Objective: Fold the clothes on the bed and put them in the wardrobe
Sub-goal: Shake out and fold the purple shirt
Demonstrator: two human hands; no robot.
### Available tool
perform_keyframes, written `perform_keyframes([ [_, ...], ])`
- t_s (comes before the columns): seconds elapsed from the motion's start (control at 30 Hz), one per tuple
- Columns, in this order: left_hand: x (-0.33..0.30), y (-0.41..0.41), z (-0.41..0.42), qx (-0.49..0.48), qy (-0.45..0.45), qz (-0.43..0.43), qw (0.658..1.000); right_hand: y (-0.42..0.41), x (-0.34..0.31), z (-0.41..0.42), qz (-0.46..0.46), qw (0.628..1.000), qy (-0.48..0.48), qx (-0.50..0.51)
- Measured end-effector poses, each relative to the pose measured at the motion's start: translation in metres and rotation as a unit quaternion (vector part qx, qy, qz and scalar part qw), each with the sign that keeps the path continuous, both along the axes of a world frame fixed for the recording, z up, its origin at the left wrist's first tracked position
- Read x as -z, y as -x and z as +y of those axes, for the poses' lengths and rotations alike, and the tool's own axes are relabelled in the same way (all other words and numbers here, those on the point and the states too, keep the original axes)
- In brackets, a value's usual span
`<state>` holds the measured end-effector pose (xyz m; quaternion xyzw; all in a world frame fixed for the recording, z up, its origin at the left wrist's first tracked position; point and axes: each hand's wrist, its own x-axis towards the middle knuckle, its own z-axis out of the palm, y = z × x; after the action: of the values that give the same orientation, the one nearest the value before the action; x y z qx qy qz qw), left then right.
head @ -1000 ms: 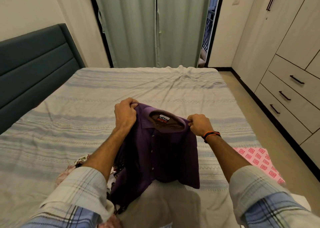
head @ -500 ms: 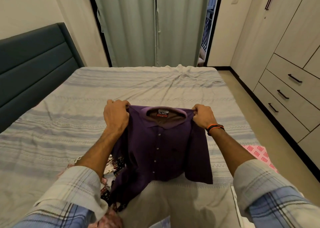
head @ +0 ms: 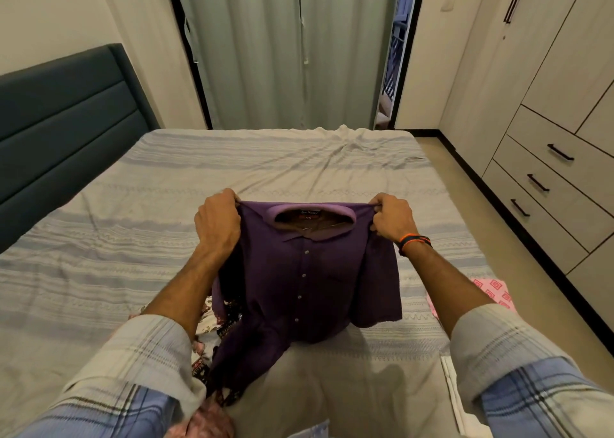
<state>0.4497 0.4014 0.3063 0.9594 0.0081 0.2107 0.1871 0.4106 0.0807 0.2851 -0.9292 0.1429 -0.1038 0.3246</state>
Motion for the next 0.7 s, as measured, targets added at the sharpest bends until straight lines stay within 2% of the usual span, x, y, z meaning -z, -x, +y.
perform_keyframes([
  [0.53,0.003,-0.012,0.017,0.044,0.114,0.074,0.990,0.002,-0.020,-0.006,-0.031,0.997,0.043,-0.058],
  [0.7,-0.011,-0.009,0.013,0.079,0.111,0.050,0.989,-0.004,-0.038,-0.011,-0.075,0.996,0.036,-0.017],
])
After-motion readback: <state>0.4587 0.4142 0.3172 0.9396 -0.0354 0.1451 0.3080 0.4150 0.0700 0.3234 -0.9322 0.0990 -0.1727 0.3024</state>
